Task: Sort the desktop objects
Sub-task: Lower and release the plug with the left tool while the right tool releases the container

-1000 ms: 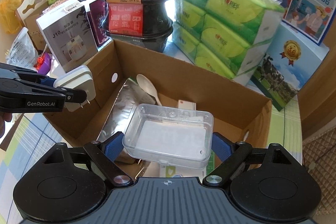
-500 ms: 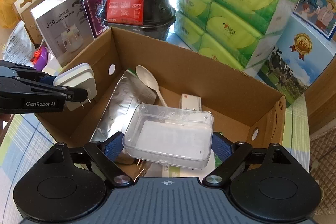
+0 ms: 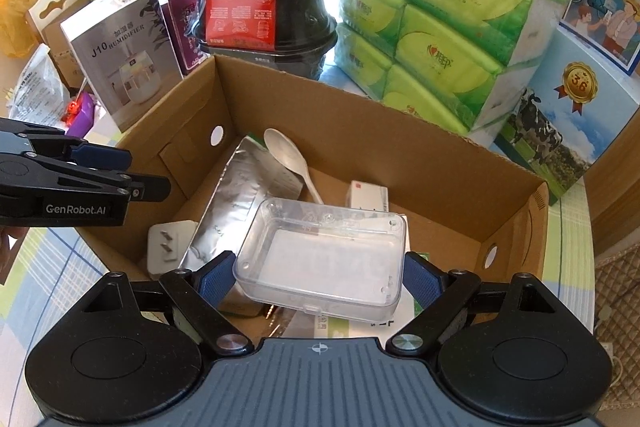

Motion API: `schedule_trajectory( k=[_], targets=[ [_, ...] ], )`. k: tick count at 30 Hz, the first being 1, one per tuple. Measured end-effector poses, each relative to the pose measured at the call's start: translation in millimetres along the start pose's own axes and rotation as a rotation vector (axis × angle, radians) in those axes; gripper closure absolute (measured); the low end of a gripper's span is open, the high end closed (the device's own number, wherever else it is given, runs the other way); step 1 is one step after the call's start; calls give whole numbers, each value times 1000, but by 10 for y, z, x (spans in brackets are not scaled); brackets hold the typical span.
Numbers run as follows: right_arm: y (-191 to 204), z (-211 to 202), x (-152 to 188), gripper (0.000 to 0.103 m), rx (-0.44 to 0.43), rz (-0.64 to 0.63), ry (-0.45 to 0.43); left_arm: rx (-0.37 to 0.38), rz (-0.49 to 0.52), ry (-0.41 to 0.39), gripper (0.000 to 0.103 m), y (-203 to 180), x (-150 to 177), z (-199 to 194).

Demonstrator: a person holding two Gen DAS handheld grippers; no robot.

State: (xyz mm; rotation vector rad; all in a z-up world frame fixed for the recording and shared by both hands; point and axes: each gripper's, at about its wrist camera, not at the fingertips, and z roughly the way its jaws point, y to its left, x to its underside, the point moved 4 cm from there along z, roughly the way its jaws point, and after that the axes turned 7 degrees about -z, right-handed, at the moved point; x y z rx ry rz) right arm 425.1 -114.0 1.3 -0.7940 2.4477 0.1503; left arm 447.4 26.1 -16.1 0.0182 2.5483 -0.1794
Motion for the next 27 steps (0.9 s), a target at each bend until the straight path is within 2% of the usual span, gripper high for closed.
schedule_trajectory(
  k=[16, 18, 21, 27],
  targets=[
    [51, 1, -29, 17, 0, -2, 0, 12, 23, 4, 57, -39, 5, -51],
    [52, -6, -36, 17, -6, -5, -22, 12, 22, 3, 57, -36, 6, -55],
    [55, -10, -40, 12, 29, -19, -39, 14, 15, 2, 57, -29, 5, -62],
    [11, -27, -23, 12, 4, 20, -40, 17, 15, 4, 57, -36, 16, -61]
  ],
)
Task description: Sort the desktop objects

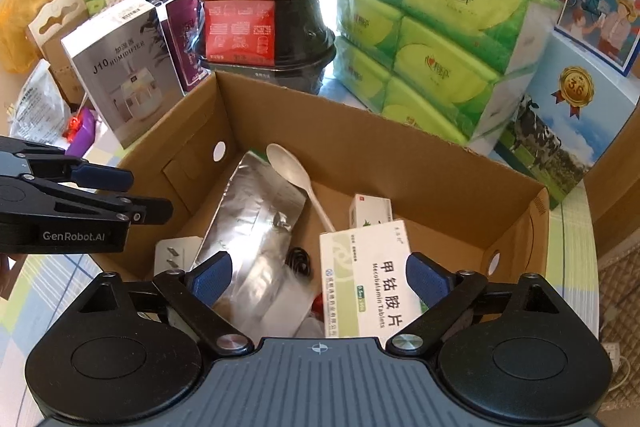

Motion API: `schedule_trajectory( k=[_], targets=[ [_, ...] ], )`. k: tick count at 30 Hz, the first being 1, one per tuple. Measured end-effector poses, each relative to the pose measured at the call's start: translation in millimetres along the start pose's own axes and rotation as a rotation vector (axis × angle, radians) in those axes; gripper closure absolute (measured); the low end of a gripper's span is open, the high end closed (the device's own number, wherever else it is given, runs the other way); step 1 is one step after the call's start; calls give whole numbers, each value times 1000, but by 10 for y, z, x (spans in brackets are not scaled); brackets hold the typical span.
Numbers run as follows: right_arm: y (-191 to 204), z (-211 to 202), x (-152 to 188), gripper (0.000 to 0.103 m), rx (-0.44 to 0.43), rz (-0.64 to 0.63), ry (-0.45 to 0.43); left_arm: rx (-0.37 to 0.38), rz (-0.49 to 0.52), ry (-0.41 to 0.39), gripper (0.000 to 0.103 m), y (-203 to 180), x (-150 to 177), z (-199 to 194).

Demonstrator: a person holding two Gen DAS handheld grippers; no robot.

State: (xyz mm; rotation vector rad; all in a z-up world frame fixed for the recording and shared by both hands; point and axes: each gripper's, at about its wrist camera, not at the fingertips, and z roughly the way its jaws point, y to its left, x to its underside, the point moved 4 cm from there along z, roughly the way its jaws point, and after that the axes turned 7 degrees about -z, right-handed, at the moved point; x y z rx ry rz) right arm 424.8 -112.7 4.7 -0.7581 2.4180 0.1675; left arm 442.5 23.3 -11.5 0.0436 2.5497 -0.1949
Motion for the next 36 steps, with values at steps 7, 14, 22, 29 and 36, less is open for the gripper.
schedule_trajectory(
  k=[7, 14, 22, 29, 36],
  targets=[
    [-13, -42, 43, 12, 1, 5, 7, 2, 3, -3, 57, -39, -1, -40],
    [-25, -168, 88, 12, -3, 14, 15, 8, 6, -17, 56, -92, -12, -181],
    [-73, -410, 127, 4, 10, 60, 25, 14, 10, -31, 23, -165, 21, -418],
    [-69, -633, 245, 2, 25, 79, 40, 6, 18, -43, 7, -252, 142, -667],
    [-19, -914, 367, 2, 22, 79, 31, -60, 29, -78, 1, -252, 258, -962]
  ],
)
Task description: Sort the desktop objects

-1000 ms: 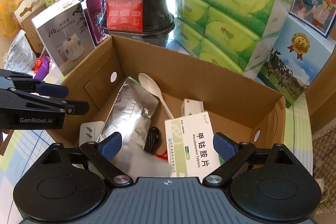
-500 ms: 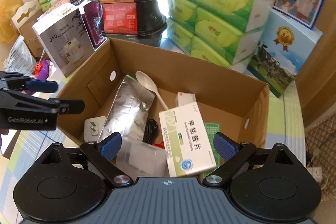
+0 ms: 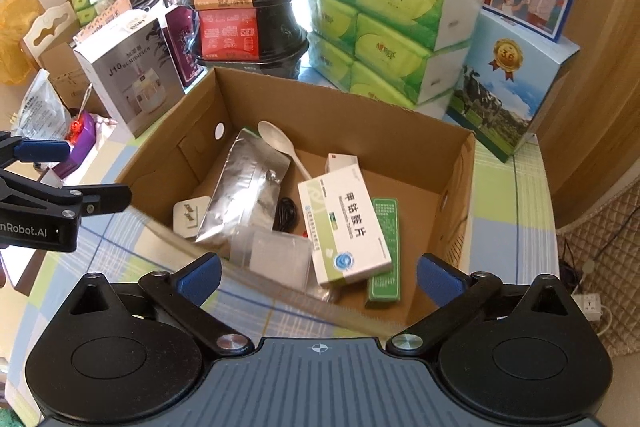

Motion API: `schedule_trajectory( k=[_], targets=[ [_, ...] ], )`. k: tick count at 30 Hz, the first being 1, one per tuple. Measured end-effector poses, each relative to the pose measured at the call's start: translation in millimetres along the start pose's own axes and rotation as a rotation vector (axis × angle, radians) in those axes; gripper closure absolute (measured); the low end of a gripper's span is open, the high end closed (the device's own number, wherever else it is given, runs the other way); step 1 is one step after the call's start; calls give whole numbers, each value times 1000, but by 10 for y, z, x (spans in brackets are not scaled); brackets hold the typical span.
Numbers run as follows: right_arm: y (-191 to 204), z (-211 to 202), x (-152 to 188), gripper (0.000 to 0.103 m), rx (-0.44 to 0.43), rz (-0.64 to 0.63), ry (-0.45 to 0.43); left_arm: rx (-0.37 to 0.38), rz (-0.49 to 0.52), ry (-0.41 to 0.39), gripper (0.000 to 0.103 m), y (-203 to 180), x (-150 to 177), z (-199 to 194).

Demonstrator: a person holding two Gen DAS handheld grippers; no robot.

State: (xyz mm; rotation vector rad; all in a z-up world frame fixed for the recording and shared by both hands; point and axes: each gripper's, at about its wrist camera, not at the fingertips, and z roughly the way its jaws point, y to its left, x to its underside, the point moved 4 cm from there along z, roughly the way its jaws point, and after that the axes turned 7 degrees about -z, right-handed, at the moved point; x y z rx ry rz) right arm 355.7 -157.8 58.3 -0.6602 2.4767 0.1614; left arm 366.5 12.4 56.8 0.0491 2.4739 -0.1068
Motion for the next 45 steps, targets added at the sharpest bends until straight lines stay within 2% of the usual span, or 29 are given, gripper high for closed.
schedule_trajectory(
  k=[11, 20, 34, 43, 45],
  targets=[
    [121, -561, 176, 2, 17, -2, -51, -48, -20, -57, 1, -47, 155, -577],
    [192, -975, 424, 2, 13, 13, -81, -37, -79, -46, 1, -154, 459, -994],
    [330, -1589, 878, 2, 32, 25, -137, -16, -80, -75, 1, -451, 955, -1540],
    [344, -1858, 1218, 2, 12, 85, -161, -10, -113, -77, 1, -494, 1247, -1760],
    [336, -1908, 1290, 2, 9, 98, -167, 10, -124, -66, 1, -495, 1310, -1772]
  ],
)
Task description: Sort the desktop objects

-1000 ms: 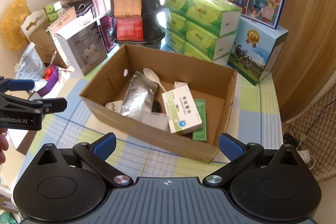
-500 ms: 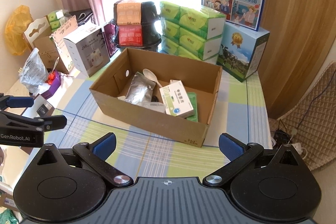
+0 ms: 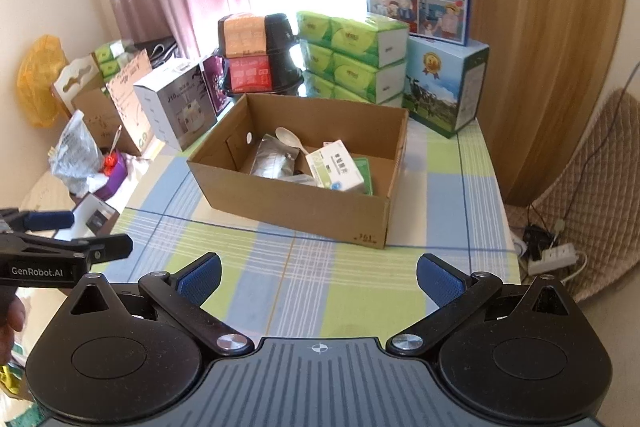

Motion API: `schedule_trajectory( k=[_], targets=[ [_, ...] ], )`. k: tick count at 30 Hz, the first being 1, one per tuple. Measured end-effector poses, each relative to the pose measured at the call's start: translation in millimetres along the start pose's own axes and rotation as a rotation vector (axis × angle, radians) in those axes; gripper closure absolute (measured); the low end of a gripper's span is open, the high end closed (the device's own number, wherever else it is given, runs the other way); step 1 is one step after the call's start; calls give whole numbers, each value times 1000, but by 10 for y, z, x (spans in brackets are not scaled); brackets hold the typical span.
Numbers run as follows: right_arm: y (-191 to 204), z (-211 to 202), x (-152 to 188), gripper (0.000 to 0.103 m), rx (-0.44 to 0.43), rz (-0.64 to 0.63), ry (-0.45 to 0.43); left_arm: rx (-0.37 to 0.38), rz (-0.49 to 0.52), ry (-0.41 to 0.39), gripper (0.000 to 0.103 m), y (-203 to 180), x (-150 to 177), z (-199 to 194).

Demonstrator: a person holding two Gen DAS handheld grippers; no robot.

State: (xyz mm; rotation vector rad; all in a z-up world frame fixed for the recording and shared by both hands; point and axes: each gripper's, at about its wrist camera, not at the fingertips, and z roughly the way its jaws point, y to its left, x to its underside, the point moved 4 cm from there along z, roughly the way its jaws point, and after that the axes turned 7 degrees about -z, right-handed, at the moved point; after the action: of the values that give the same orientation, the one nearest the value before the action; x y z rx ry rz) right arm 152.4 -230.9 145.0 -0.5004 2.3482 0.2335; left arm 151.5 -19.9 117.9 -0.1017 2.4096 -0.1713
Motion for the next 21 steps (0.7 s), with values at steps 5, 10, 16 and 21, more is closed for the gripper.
schedule_trajectory(
  k=[5, 10, 16, 21],
  targets=[
    [-22, -121, 163, 2, 21, 10, -8, 9, 1, -2, 1, -26, 138, -61],
    [-43, -177, 304, 2, 13, 23, -1, -1, 0, 1, 1, -82, 275, -95],
    [-61, -204, 395, 2, 11, 35, -1, -15, -9, -13, 1, -113, 397, -148],
    [-38, -224, 447, 2, 27, 19, -10, -43, 10, -35, 1, -145, 446, -198]
  ],
)
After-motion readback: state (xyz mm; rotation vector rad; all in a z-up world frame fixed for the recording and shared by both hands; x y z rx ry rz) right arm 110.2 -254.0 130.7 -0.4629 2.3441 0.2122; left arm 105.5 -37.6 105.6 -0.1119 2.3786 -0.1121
